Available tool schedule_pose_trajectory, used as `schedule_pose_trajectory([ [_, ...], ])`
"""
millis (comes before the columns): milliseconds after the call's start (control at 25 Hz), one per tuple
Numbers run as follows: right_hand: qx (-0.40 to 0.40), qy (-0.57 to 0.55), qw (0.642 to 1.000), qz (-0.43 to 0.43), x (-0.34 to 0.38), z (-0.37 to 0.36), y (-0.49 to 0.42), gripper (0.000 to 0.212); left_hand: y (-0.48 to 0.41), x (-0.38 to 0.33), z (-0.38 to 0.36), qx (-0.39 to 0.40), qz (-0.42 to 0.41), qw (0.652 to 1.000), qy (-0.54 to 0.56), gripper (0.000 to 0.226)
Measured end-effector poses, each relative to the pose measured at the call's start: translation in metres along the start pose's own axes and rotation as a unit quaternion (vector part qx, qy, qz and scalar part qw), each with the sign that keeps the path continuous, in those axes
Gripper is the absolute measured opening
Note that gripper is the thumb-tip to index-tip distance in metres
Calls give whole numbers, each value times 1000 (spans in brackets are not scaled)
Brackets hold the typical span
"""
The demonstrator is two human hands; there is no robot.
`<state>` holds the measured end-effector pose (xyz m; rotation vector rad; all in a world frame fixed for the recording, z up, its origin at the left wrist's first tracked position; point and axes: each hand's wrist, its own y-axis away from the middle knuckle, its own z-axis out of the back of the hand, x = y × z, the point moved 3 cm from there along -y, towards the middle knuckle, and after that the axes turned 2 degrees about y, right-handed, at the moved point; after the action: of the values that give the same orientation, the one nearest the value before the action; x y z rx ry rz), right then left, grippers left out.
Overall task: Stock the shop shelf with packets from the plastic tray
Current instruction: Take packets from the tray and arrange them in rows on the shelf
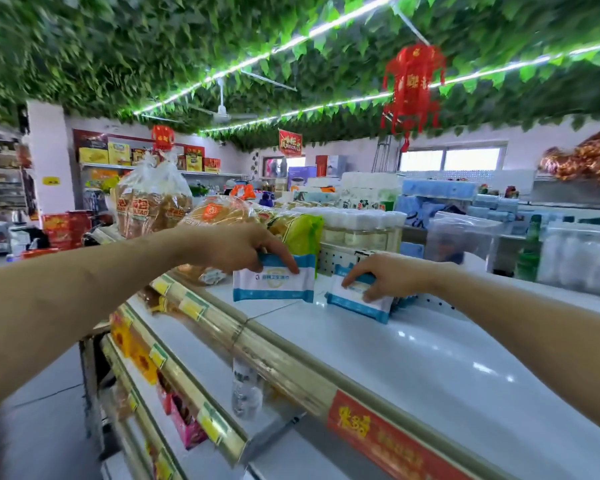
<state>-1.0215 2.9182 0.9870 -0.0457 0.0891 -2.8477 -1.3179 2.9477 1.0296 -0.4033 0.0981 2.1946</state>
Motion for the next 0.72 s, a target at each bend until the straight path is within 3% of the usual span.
schedule_pose_trajectory([
  [320,-41,131,991,-11,-8,-15,-15,46,-36,0,-15,27,-4,998,50,59],
  [560,-80,94,992,-37,-4,0,8,48,-69,6,-30,46,-64,994,74,59],
  [720,-100,130,984,-62,0,18,36,43,-97,13,-48,46,-128,989,59,62],
])
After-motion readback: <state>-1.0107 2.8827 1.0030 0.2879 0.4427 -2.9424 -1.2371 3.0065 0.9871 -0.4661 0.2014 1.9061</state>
